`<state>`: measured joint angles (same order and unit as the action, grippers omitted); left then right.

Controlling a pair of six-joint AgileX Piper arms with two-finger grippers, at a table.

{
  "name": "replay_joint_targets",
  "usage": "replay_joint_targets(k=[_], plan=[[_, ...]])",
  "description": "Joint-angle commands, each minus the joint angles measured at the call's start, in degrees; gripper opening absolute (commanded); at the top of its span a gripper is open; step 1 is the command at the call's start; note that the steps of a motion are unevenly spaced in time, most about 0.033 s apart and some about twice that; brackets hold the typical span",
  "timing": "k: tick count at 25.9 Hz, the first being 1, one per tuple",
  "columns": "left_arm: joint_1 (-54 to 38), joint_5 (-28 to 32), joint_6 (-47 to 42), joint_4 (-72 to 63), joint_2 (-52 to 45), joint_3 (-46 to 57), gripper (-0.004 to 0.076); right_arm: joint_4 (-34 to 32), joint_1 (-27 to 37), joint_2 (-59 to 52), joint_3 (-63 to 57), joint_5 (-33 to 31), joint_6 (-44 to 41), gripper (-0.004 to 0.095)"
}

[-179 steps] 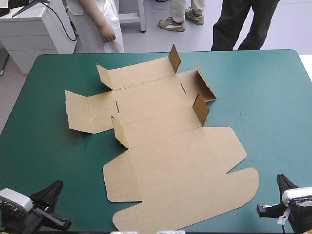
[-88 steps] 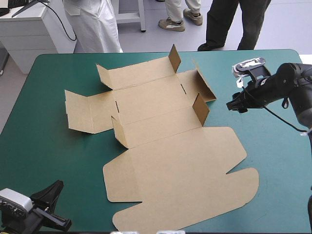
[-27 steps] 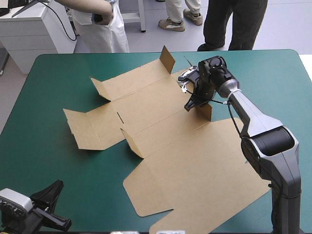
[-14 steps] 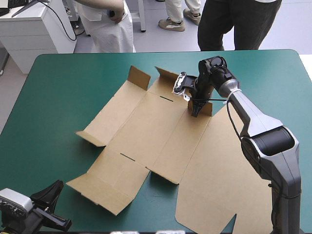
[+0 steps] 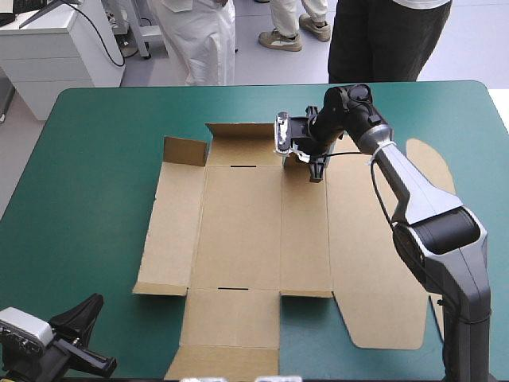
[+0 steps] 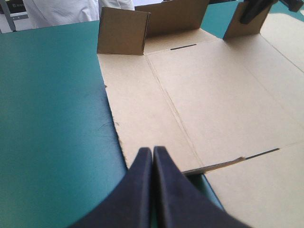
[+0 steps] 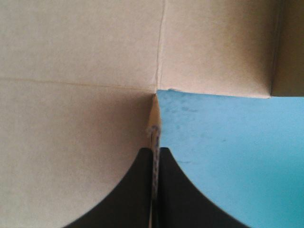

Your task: Fold the box

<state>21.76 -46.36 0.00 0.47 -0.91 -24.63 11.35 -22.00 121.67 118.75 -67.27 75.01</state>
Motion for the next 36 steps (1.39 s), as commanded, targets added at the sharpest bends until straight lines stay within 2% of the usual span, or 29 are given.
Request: replay_joint_targets(k=[1, 5, 7, 13, 16, 22, 25, 27, 30, 32, 36], plan=[[0.17, 4.48, 0.00, -0.04, -0.46, -1.28, -0.0010, 1.89, 0.15, -1.91, 4.19, 1.75, 1.30, -0.0024], [0.17, 4.48, 0.00, -0.04, -0.46, -1.28, -0.0010, 2.78, 0.15, 0.04, 5.09, -2.84, 0.73, -0.0024], [0.17, 4.48, 0.00, -0.04, -0.46, -1.28, -0.0010, 2.92, 0.02, 0.50, 4.96, -3.14, 0.18, -0.0024], [0.17, 4.48, 0.00, -0.04, -0.46, -1.28, -0.0010, 1.56, -0.84, 1.57, 4.96, 2.18, -6.17, -0.0017], [0.17, 4.48, 0.00, -0.04, -0.46, -1.28, -0.0010, -0.30, -0.99, 2.02, 5.08, 2.90, -6.49, 0.0062], [0.17, 4.48, 0.00, -0.04, -0.46, -1.28, -0.0010, -3.79, -0.99, 2.48, 5.08, 3.01, -7.20, 0.0390], [0.17, 4.48, 0.00, -0.04, -0.46, -1.28, -0.0010, -3.79, -0.99, 2.48, 5.08, 3.85, -7.20, 0.0505], [0.17, 4.48, 0.00, -0.04, -0.46, -1.28, -0.0010, -3.79, -0.99, 2.48, 5.08, 5.38, -7.31, 0.0550], [0.17, 4.48, 0.00, -0.04, -0.46, -1.28, -0.0010, -3.79, -0.99, 2.35, 5.08, 5.17, -8.20, 0.0550], [0.17, 4.48, 0.00, -0.04, -0.46, -1.28, -0.0010, -6.08, -0.99, 1.69, 5.16, 5.27, -10.36, 0.0550], [0.17, 4.48, 0.00, -0.04, -0.46, -1.28, -0.0010, -9.26, -0.99, -0.57, 10.93, 0.53, -16.16, 0.0549]])
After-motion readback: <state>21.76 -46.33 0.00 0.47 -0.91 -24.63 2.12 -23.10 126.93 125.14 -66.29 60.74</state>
